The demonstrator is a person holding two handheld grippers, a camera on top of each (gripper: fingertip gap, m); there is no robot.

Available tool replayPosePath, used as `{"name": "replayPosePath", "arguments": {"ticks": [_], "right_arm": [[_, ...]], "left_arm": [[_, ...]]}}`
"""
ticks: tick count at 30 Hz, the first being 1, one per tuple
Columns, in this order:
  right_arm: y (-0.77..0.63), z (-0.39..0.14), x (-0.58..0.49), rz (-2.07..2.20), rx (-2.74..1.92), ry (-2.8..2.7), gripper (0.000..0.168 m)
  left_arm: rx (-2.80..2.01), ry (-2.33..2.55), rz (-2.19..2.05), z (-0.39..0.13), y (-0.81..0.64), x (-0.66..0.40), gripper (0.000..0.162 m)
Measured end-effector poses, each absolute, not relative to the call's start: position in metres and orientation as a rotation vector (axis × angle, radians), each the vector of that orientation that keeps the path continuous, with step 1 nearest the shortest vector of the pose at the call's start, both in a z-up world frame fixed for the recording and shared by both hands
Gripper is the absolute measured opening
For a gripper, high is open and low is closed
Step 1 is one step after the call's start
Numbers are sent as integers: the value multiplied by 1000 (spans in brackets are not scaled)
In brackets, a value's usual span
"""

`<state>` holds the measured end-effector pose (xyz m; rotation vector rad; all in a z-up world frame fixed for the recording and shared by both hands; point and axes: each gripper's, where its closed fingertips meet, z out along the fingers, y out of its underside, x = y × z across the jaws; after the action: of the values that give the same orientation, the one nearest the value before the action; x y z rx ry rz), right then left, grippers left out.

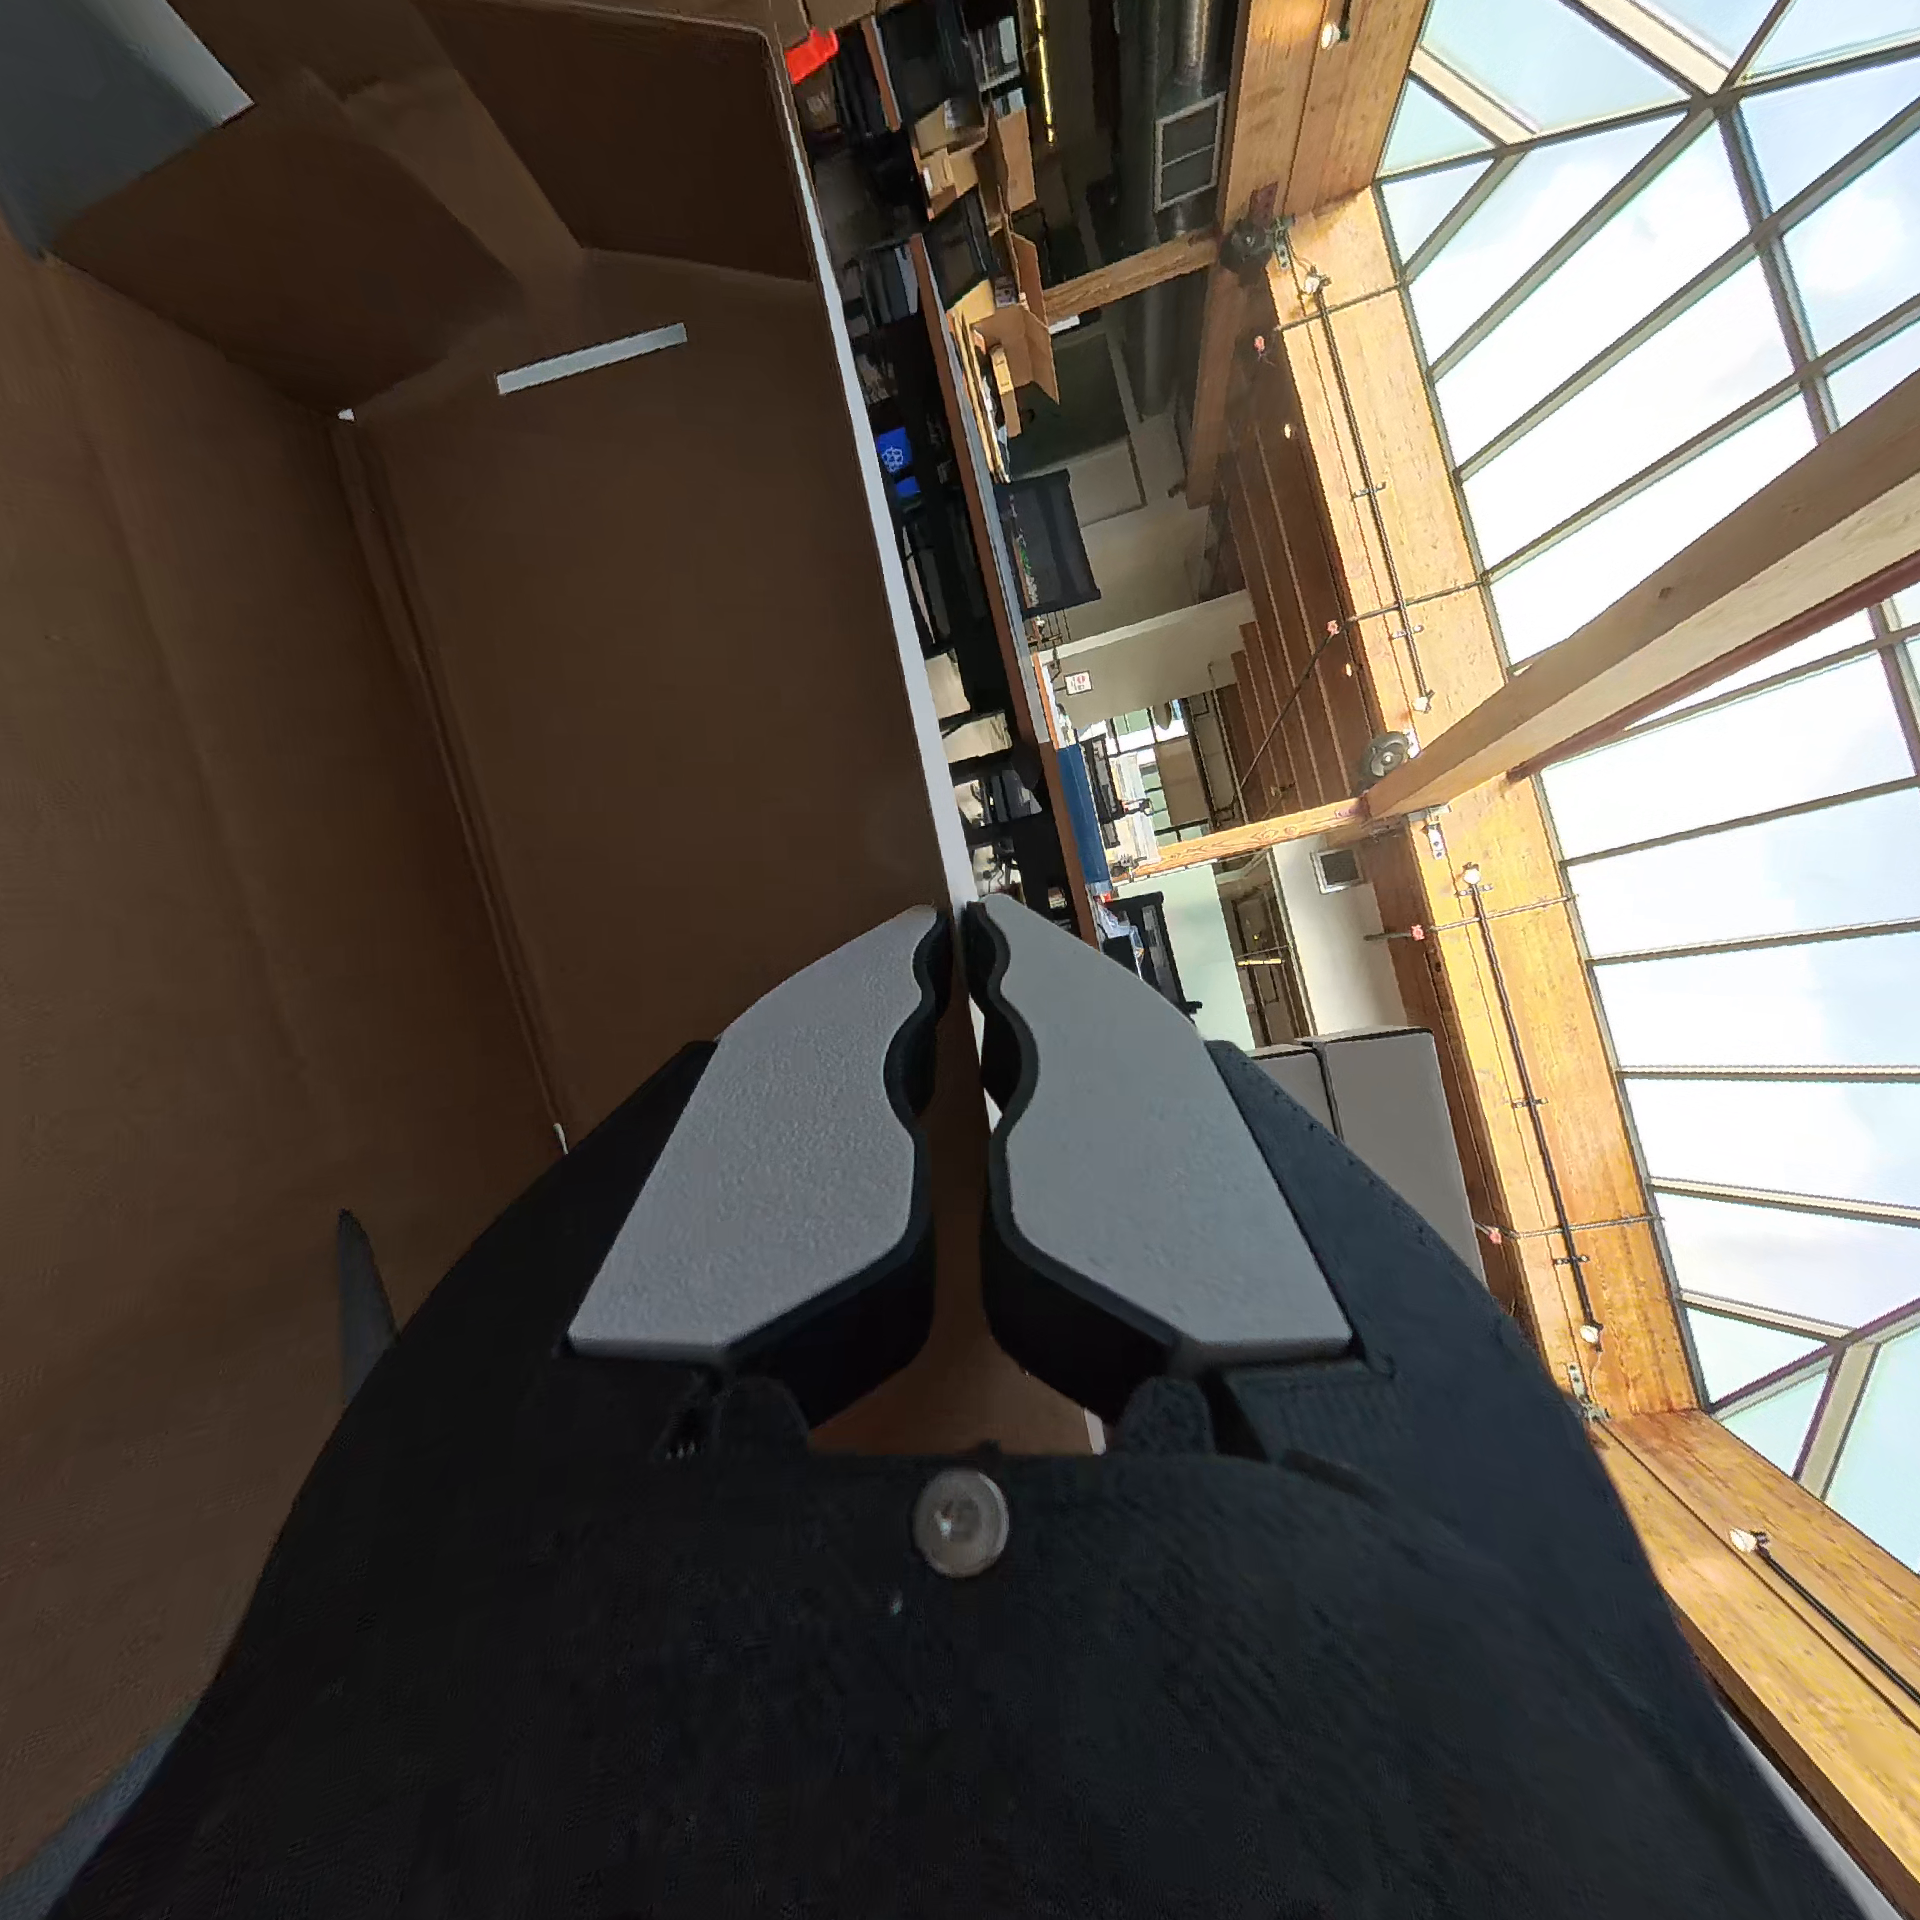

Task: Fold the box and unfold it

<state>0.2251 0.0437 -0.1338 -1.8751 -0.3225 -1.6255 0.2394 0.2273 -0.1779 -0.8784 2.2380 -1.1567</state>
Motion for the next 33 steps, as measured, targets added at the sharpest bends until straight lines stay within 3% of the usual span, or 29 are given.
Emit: {"name": "replayPosePath", "arguments": {"ticks": [2,19,29,33], "right_arm": [[43,-135,229,-1669,-1917,-274,2],[43,-137,232,-1886,-2015,-232,2],[41,-138,213,-1926,-1972,-389,3],[41,-138,217,-1901,-1978,-367,3]], "left_arm": [[-859,2215,-1136,-177,224,234,0],[-878,2132,-1276,-170,191,192,0],[-702,2374,-1560,-177,197,167,25],[-584,2391,-1516,-177,189,165,16]]}}
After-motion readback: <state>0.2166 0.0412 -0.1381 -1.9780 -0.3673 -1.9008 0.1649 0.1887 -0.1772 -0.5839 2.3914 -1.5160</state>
